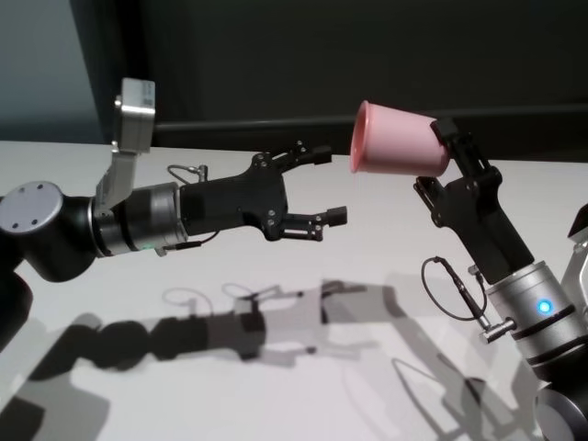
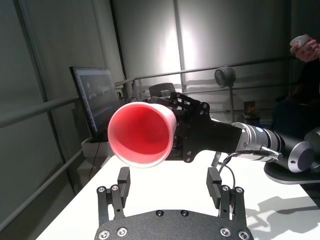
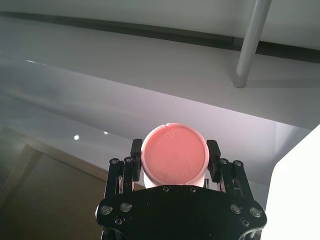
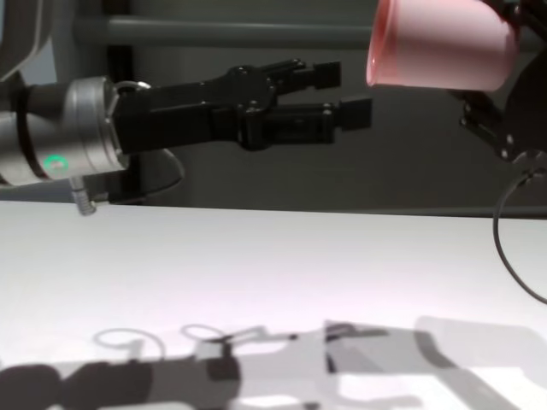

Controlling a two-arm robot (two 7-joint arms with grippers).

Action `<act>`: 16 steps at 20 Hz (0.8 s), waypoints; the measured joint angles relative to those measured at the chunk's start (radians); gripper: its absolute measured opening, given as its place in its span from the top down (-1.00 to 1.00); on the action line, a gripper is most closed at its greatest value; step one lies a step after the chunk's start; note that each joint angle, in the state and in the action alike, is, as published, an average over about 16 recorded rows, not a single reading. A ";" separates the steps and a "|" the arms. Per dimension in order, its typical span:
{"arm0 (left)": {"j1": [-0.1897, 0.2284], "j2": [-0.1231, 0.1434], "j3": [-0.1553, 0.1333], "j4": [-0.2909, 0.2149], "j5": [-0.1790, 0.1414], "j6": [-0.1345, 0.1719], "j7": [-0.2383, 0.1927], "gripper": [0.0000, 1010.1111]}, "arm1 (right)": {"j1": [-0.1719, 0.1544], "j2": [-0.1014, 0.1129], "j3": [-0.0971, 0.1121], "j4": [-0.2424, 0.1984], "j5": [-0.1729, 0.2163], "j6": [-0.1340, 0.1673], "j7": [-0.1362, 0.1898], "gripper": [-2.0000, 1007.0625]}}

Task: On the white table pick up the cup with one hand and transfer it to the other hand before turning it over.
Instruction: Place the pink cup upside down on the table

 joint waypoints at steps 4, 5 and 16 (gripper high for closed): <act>0.051 0.043 -0.027 -0.054 0.003 0.001 0.060 -0.97 | 0.000 0.000 0.000 0.000 0.000 0.000 0.000 -0.46; 0.064 0.053 -0.035 -0.067 0.005 -0.001 0.078 -0.98 | 0.000 0.000 0.000 0.000 0.000 0.000 0.000 -0.46; 0.234 0.128 -0.140 -0.188 0.059 -0.027 0.334 -0.98 | 0.000 0.000 0.000 0.000 0.000 0.000 0.000 -0.46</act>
